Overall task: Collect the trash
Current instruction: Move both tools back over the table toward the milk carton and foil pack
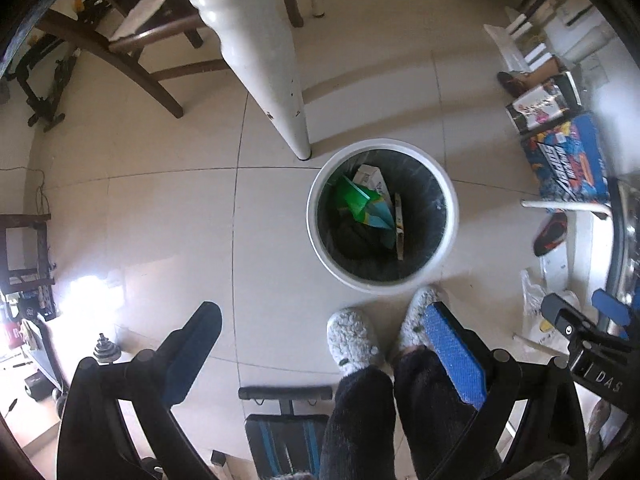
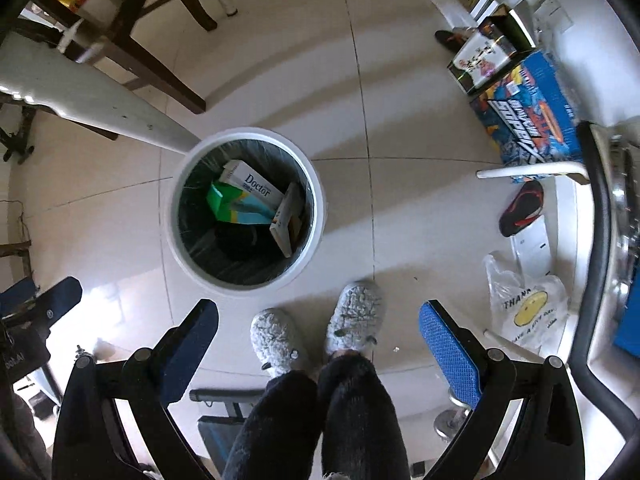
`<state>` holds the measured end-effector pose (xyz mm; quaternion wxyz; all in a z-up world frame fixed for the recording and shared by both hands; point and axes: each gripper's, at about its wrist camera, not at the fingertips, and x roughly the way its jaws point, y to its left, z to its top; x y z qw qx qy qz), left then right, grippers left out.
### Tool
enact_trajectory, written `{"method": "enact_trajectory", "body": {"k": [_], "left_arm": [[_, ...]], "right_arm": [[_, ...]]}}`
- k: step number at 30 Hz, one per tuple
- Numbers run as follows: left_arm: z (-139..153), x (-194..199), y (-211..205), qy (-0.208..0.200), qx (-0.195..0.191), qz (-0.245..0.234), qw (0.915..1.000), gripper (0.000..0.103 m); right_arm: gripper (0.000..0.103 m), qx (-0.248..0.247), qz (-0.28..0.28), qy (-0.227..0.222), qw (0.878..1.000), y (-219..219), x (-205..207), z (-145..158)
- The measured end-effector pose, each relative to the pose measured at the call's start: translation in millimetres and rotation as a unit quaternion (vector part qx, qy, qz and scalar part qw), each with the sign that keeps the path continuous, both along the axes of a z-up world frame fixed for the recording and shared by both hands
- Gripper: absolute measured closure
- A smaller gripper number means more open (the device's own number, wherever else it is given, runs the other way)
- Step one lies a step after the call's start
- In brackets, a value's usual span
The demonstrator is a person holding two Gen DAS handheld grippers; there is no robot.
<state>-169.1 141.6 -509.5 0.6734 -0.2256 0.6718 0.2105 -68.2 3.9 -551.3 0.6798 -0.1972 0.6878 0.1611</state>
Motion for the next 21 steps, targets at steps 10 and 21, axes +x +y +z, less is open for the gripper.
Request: {"method": "enact_trajectory", "body": {"k": [10,21], "left_arm": [[112,-24,-17,-0.032,-0.012,-0.025,0.9991,0.000],[223,-35,-21,-0.072,-0.017,-0.027,0.9969,0.000]], "right_arm": [[0.001,0.025,-0.009,-0.005,1.000,-12,-34,129],[0.001,0.063,-0.013,-0.003,0.998,-16,-58,275]]}}
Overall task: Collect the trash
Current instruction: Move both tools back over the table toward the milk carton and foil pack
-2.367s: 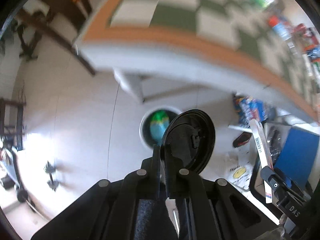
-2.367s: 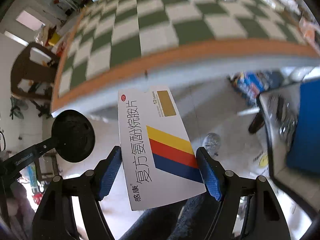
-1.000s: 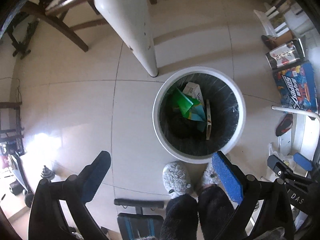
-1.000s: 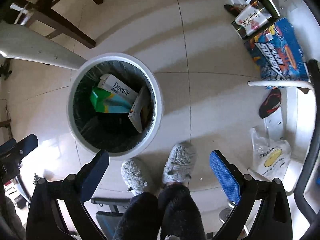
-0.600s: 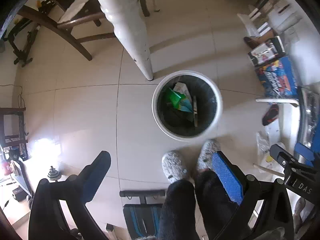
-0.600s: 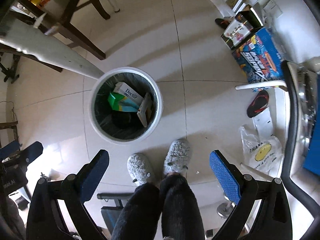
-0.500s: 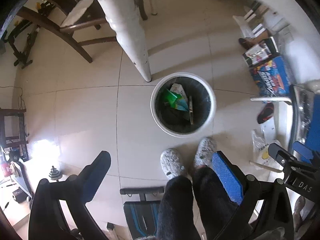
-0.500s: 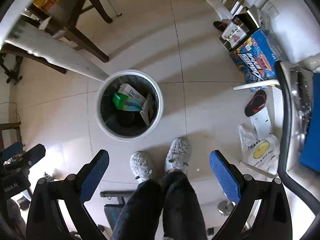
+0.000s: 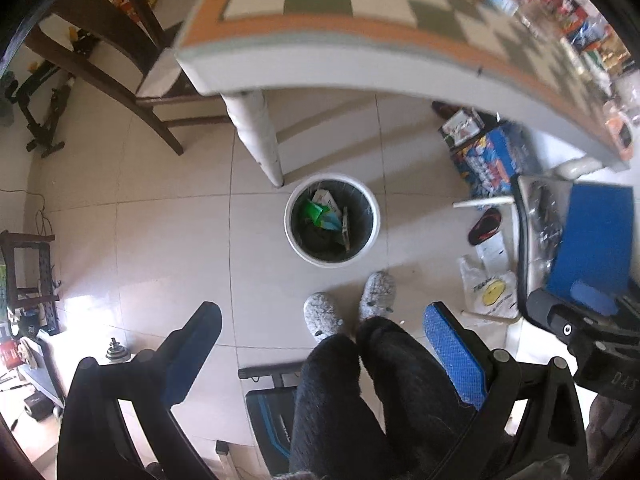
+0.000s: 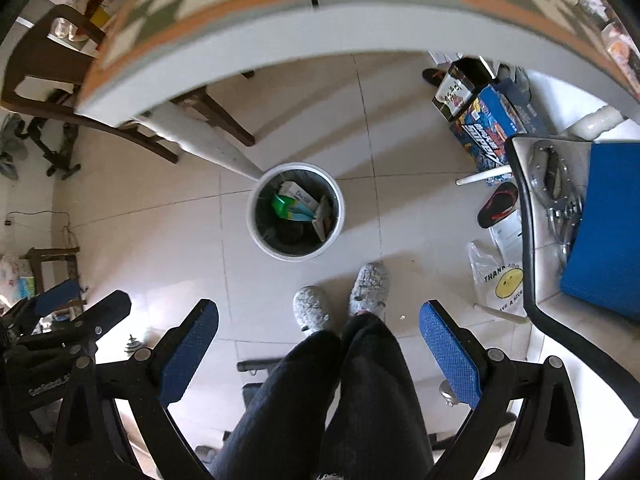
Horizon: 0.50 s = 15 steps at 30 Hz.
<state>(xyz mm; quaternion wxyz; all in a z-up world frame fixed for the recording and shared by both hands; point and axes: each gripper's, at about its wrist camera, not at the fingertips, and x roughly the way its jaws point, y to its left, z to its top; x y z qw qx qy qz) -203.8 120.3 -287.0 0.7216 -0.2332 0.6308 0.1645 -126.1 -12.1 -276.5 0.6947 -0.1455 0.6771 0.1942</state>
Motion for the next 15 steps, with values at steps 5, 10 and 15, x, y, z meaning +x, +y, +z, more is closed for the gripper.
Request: {"method": "enact_trajectory", "body": {"k": [5,10,15], "left_arm": [[49,29,11,-0.035,0.024,0.003,0.9991,0.000],[86,87,25,-0.064,0.056,0.000,0.9964,0.000],[106,180,30,-0.077,0.072,-0.014,0.9943,0.000]], "right_arm": [[0.001,0.039,-0.023,-0.003,0.999,5,13,57],[0.001,0.073,-0.052,-0.038,0.995,15,65,111],[0.001,0.073,-0.077,-0.088,0.990,11,148,148]]}}
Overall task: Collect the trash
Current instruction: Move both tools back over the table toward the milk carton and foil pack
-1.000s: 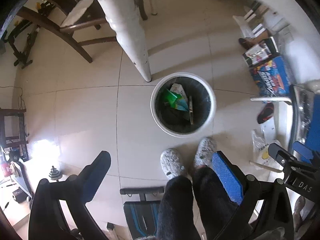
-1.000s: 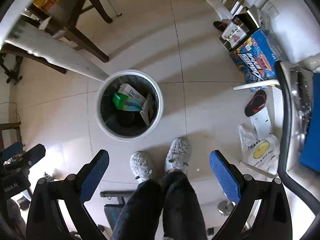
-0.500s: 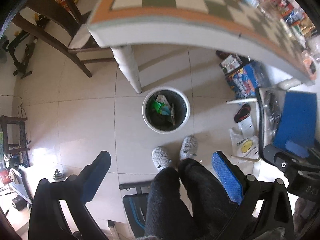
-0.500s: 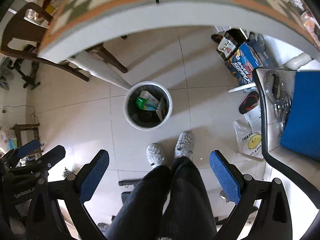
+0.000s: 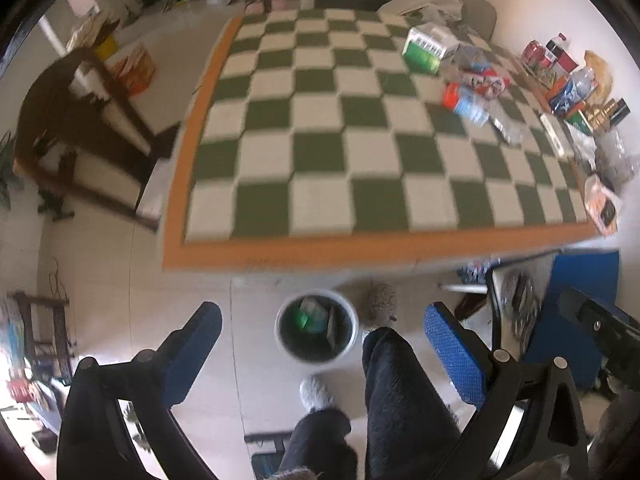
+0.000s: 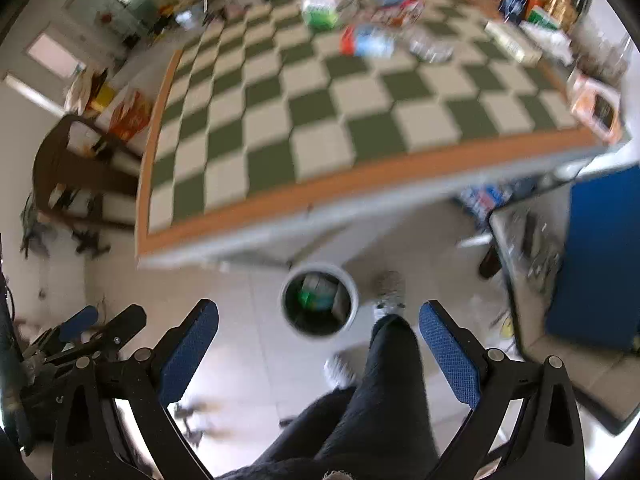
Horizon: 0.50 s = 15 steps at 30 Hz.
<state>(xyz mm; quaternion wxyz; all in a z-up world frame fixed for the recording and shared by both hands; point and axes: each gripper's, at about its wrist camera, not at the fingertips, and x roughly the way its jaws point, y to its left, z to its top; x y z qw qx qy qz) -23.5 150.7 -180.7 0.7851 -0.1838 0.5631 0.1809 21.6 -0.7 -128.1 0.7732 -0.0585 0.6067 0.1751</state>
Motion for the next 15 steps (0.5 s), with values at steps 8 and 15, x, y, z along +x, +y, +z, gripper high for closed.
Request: {"method": "enact_trajectory", "body": {"k": [8,15], "left_arm": [[-11,188,-11,0.029,-0.045,0.004,0.9986,0.000],[-79,338,-20,0.097,-0.166,0.065,0.9791,0.000]], "right_arm": [[0.001,-0.032,-0.062,0.000,0.998,-35,186,-12],[0.001,-0.066,-0.129,0.038,0.989,-76,330,-67]]}}
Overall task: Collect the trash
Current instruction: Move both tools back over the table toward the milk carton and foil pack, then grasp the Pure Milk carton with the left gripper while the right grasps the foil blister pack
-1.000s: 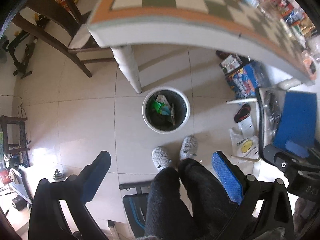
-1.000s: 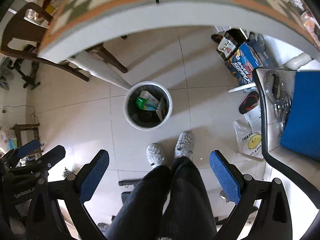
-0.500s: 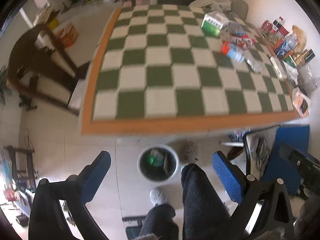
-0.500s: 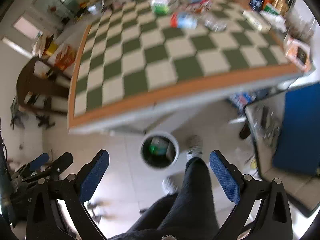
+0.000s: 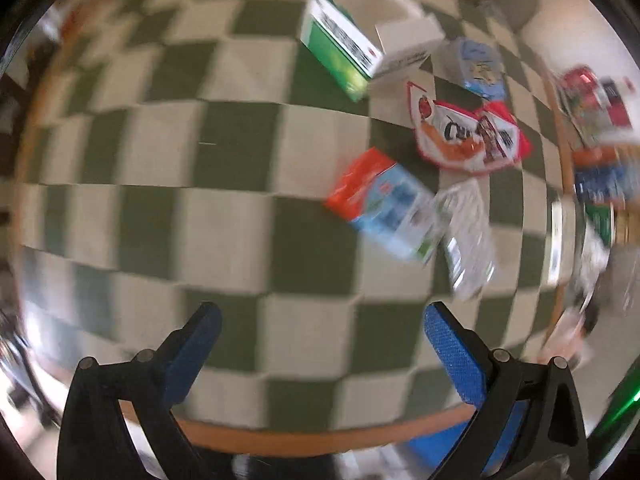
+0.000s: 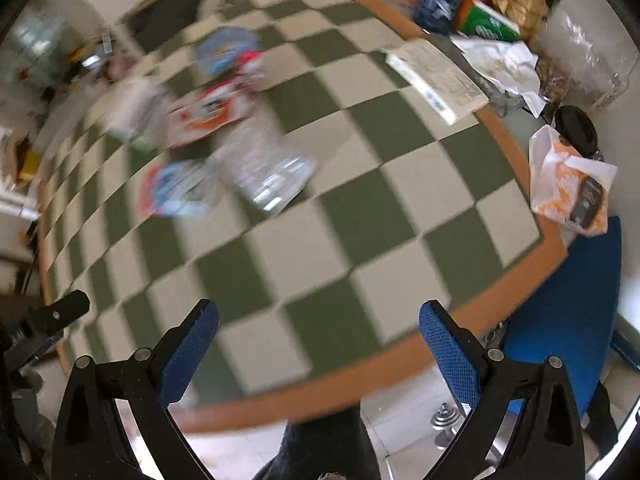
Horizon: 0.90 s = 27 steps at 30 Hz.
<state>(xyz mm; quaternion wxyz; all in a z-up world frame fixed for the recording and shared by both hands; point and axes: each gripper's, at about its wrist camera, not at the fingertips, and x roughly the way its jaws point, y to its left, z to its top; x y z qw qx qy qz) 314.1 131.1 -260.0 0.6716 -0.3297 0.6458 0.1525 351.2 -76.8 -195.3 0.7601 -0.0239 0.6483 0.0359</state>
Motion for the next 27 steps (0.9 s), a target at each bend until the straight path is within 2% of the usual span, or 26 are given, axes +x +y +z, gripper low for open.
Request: {"method": "enact_trajectory", "body": {"k": [3,5,6,7,9,10,11,13,14,17,19,21,22,24,25,27], "left_arm": [[-34,38,4,0.021,-0.070,0.055,0.9958,0.000],[-56,53,8,0.038,-0.116,0.110,0.9865,0.000],[-61,55,9,0.041,-0.124,0.124,0.9836,0.002],[-66,59,11,0.047,-0.126,0.139,0.9811,0.012],[-66,63,11,0.054,-0.105,0.136,0.9836,0.021],[-61,66,10,0.053,-0.085,0.114,0.9885,0.035],[-53,70,7,0.042,-0.049,0.066,0.9957,0.039],[-44,71,4,0.037,0.003,-0.001,0.9993,0.041],[-39,69,0,0.028,0.033,-0.054,0.9976,0.042],[-33,56,1,0.033,0.109,-0.138,0.9839,0.044],[-38,46,10,0.045,0.118,-0.148,0.9809,0.045],[-43,39,18,0.046,0.107,-0.136,0.9839,0.043],[-43,34,24,0.040,0.096,-0.123,0.9869,0.045],[-40,32,28,0.038,0.097,-0.114,0.9880,0.050],[-38,29,31,0.035,0.099,-0.106,0.9888,0.056],[-35,23,35,0.032,0.100,-0.101,0.9894,0.056]], "right_arm": [[0.001,-0.020,-0.007,0.009,1.000,-8,41,-24],[0.001,-0.026,-0.008,0.018,0.999,-10,60,-37],[0.001,-0.027,-0.009,0.021,0.999,-11,67,-41],[0.001,-0.029,-0.008,0.023,0.999,-11,73,-45],[0.001,-0.027,-0.001,0.030,0.999,-8,85,-54],[0.001,-0.027,0.006,0.031,0.999,-5,89,-56],[0.001,-0.027,0.016,0.032,0.999,-2,93,-59],[0.001,-0.013,0.048,0.036,0.998,10,101,-62],[0.001,-0.010,0.059,0.038,0.998,15,103,-63],[0.001,0.005,0.120,0.050,0.992,43,108,-71],[0.001,-0.009,0.161,0.049,0.986,65,108,-79],[0.001,-0.024,0.192,0.048,0.980,83,109,-89],[0.002,-0.037,0.203,0.050,0.977,92,109,-96],[0.003,-0.061,0.217,0.048,0.973,102,109,-105],[0.007,-0.066,0.218,0.040,0.973,105,108,-105],[0.015,-0.061,0.224,0.029,0.972,106,106,-103]]}}
